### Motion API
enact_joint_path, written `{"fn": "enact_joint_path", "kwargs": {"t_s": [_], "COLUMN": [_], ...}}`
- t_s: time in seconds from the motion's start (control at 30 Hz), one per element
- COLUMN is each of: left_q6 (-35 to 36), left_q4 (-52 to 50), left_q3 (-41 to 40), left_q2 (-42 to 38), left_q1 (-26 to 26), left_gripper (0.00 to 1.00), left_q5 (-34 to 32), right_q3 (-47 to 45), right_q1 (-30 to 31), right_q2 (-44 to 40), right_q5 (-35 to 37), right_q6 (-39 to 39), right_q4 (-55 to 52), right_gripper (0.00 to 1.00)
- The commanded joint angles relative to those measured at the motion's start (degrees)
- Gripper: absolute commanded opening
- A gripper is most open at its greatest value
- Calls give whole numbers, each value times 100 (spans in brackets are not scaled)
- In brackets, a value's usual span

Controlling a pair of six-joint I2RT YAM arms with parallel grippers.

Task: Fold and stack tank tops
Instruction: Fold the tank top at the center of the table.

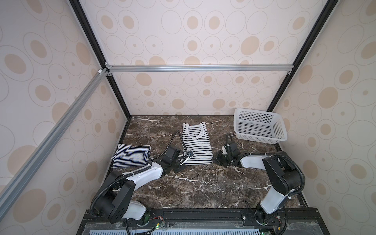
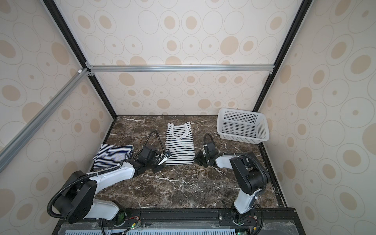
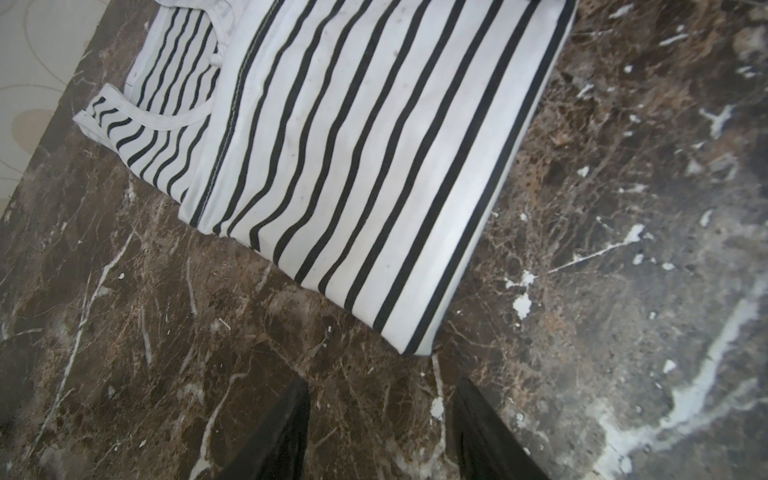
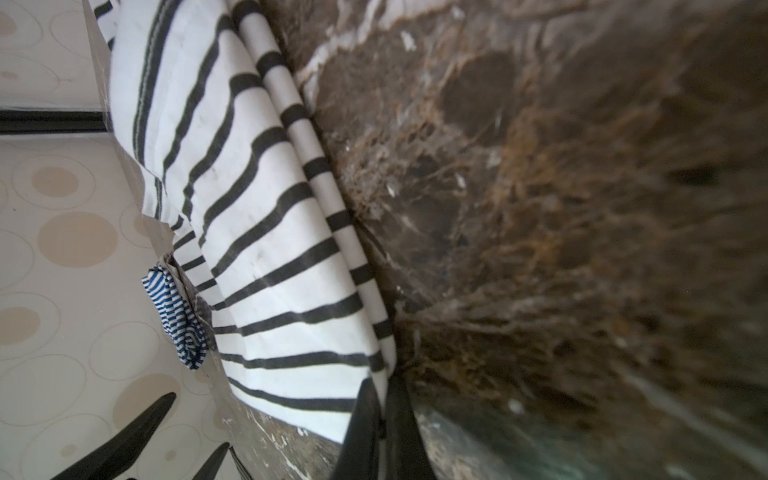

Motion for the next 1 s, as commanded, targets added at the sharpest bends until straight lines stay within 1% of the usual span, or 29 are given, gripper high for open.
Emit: {"fn": "enact_joint_path", "kwargs": {"t_s": [0.0,0.13,0.53,0.97], "left_q6": [165,199,266,275], "left_q4": [79,88,341,738], "left_q3": [70,169,259,370], "left_q2": [91,221,655,1112], "left_q1": [-79,-170,-376,-390], "left_gripper": [56,56,57,55], "left_q5": [-22,48,32,-330], "right_q3": [120,352,916,1292], "right_q1": [61,115,150,150], "right_q2": [-292,-410,-450,-428], "right_q5": [-58,-31,-182,-248], "right_q6": [72,24,60,-9], "right_q4": [-267,-632,-846,-1049], "right_gripper": [2,2,2,2]}}
